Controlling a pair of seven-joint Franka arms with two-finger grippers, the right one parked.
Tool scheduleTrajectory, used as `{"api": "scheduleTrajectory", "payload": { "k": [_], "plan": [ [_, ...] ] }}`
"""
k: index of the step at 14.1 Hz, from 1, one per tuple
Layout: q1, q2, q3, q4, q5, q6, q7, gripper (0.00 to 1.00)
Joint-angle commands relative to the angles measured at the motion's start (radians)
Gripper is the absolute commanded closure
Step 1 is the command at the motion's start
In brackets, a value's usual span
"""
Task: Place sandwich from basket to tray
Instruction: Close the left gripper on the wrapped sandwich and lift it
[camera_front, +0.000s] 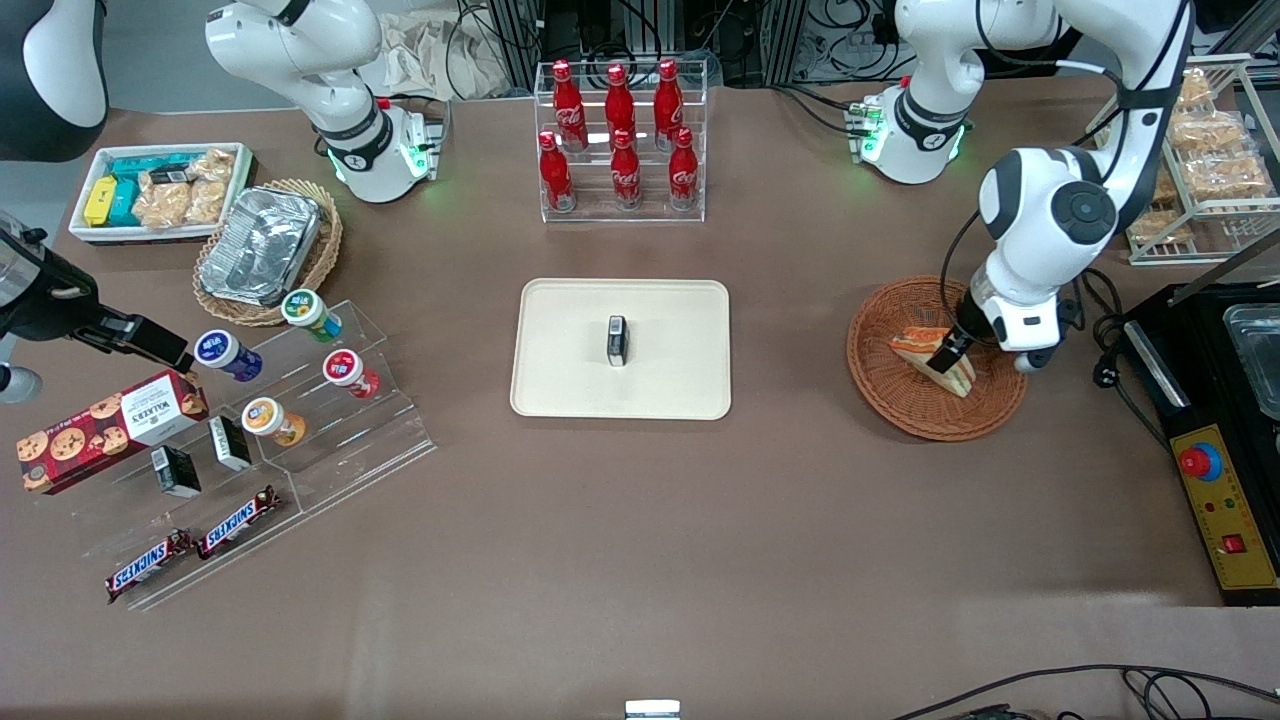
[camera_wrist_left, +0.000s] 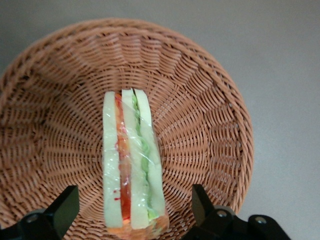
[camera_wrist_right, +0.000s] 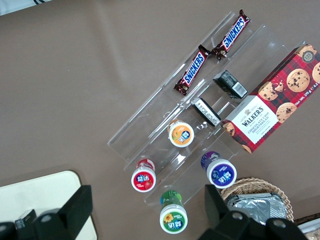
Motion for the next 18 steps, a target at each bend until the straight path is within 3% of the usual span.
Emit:
{"api": "scheduleTrajectory", "payload": {
  "k": [1,2,3,6,8,10,13,18],
  "plan": [
    [-0.024,0.018,0.009,-0.034,0.015,0.066,-0.041,0.00],
    [-0.024,0.028,0.010,-0.034,0.016,0.075,-0.041,0.01],
    [-0.024,0.030,0.012,-0.034,0.025,0.080,-0.043,0.12],
    [-0.024,0.007,0.016,-0.028,0.027,0.078,-0.075,0.65],
    [-0.023,-0.022,0.016,-0.027,0.027,0.069,-0.077,0.92],
    [-0.023,-0.056,0.016,-0.017,0.027,0.014,-0.077,1.00],
    [-0.023,-0.136,0.015,0.035,0.065,-0.180,-0.077,1.00],
    [-0.030,-0.190,-0.052,0.306,0.065,-0.657,-0.055,1.00]
  ]
}}
